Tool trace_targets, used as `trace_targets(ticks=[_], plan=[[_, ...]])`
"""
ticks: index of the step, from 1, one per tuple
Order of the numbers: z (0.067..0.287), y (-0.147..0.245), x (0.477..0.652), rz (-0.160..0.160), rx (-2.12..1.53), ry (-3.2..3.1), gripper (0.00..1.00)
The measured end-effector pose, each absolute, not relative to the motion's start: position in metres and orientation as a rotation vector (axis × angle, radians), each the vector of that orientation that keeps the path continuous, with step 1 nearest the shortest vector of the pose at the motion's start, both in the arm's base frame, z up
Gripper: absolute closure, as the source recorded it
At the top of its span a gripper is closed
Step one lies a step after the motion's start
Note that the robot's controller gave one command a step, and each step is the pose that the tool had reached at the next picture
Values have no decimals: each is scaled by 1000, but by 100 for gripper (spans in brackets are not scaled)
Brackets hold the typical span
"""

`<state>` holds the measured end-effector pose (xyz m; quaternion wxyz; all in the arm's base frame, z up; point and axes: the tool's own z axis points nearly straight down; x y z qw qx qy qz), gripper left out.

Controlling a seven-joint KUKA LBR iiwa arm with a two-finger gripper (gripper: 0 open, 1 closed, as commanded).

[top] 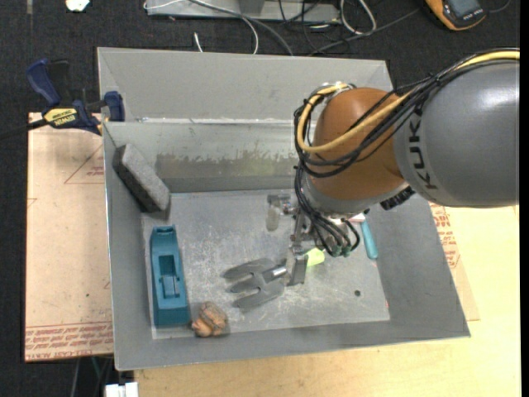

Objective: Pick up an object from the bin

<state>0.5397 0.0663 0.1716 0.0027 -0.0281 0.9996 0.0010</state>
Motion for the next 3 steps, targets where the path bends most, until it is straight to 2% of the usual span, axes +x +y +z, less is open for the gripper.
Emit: trace_targets(ticks=[1, 2, 3], plan=[[125, 91, 491, 6, -90, 3130, 0], [84, 29, 496, 2, -445, 3102, 0], [106, 54, 492, 8, -291, 3123, 0]])
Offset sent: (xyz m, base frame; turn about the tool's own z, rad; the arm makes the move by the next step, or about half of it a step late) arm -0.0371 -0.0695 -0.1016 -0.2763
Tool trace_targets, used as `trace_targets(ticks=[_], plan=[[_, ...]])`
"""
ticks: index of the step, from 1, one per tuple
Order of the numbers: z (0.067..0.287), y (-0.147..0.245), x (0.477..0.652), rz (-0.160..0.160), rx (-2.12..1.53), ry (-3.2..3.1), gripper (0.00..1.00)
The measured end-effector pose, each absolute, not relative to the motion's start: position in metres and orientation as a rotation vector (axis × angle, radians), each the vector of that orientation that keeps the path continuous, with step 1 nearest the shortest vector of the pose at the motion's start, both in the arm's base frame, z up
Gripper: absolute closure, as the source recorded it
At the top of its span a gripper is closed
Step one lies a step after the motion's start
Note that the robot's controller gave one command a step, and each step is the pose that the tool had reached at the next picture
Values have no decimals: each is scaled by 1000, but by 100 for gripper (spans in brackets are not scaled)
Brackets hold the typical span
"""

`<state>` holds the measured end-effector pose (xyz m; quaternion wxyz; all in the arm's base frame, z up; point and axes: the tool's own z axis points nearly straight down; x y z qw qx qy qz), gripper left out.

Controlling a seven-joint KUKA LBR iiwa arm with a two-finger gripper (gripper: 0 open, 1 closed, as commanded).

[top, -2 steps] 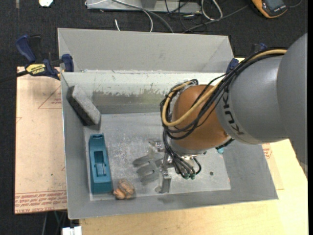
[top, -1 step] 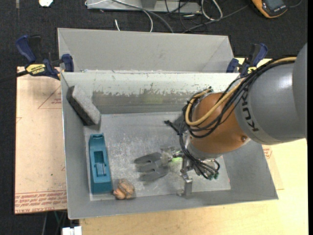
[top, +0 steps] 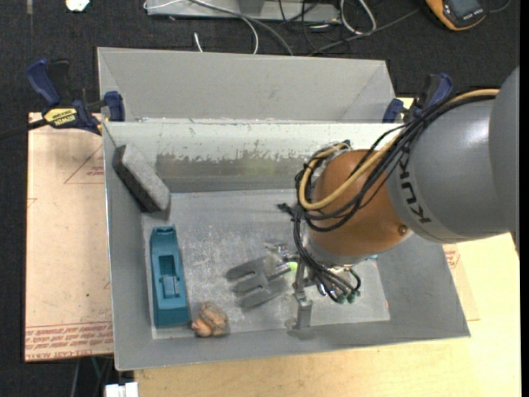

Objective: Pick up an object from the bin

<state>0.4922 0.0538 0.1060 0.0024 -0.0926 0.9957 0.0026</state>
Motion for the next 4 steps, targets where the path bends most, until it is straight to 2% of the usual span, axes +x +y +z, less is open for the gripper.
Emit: trace_targets(ticks=[1, 2, 3, 4], plan=[[163, 39, 485, 2, -190, 3127, 0], [166, 48, 486, 9, -6, 3141, 0], [162, 64, 495, 8, 82, 3135, 0], [175, 72, 502, 8, -166, 3140, 0]])
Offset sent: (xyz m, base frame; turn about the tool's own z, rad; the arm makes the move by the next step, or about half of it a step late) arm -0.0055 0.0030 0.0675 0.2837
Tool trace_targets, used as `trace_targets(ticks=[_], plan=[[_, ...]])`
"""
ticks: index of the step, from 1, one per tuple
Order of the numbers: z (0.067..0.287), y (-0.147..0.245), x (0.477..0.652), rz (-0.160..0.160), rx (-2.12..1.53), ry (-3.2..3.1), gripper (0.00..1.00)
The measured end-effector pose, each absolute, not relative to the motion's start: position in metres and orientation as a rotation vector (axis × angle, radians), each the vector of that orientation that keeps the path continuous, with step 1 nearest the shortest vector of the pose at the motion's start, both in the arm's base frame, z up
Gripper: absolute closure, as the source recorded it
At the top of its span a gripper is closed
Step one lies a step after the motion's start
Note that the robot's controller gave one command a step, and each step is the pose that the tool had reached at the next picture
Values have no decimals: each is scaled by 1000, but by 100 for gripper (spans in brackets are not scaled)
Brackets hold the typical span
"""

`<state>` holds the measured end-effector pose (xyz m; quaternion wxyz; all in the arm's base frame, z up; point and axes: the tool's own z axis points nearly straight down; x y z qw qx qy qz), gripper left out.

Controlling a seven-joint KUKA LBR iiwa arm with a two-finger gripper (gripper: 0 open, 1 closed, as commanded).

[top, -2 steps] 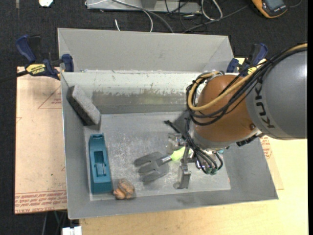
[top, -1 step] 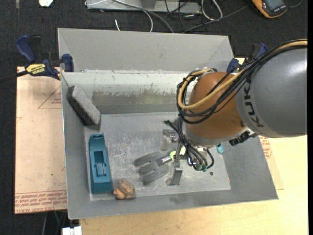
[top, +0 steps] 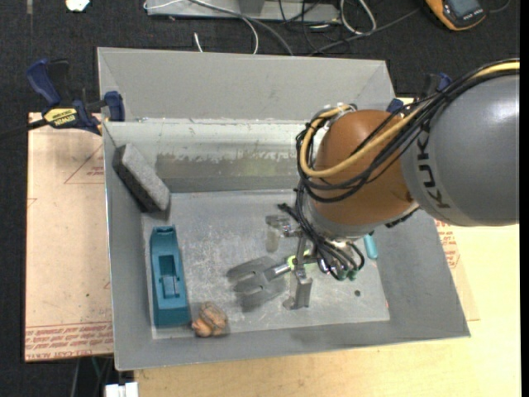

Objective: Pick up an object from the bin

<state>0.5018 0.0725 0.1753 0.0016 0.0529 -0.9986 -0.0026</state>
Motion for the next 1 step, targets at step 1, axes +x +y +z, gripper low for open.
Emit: trace_targets(ticks=[1], plan=[[212, 58, 480, -10, 535, -3095, 0]])
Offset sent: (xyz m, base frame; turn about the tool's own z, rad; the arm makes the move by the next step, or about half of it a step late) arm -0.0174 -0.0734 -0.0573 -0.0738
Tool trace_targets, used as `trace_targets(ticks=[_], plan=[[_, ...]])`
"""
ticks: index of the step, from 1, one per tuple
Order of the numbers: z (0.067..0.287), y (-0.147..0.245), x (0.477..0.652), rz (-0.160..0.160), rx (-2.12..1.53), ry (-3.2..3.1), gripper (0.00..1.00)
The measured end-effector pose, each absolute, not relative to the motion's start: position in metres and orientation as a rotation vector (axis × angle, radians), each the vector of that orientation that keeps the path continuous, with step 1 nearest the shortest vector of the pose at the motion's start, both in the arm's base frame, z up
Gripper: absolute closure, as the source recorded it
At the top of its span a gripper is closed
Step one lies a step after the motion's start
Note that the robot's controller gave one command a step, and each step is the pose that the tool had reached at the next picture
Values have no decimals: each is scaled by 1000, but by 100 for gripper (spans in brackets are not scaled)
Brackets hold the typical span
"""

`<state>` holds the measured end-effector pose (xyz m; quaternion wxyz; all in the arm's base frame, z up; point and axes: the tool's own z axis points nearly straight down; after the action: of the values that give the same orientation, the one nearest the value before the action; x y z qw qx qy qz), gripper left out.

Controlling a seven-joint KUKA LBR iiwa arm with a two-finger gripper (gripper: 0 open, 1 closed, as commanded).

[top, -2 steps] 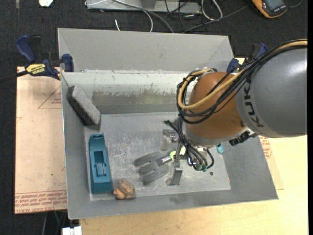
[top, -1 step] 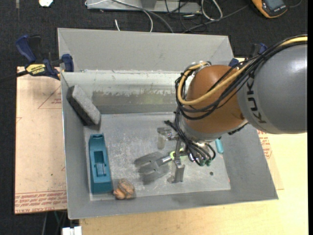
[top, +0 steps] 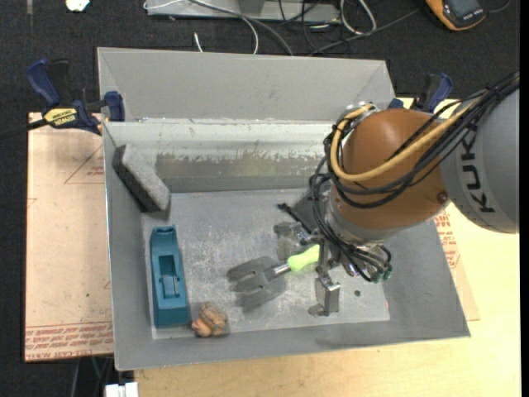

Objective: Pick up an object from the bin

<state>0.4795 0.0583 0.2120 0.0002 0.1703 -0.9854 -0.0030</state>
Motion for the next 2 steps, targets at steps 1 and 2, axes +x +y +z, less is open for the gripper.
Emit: trace_targets(ticks=[1, 2], plan=[[124, 5, 485, -11, 291, -3139, 0], [107, -5, 518, -11, 640, -3089, 0]])
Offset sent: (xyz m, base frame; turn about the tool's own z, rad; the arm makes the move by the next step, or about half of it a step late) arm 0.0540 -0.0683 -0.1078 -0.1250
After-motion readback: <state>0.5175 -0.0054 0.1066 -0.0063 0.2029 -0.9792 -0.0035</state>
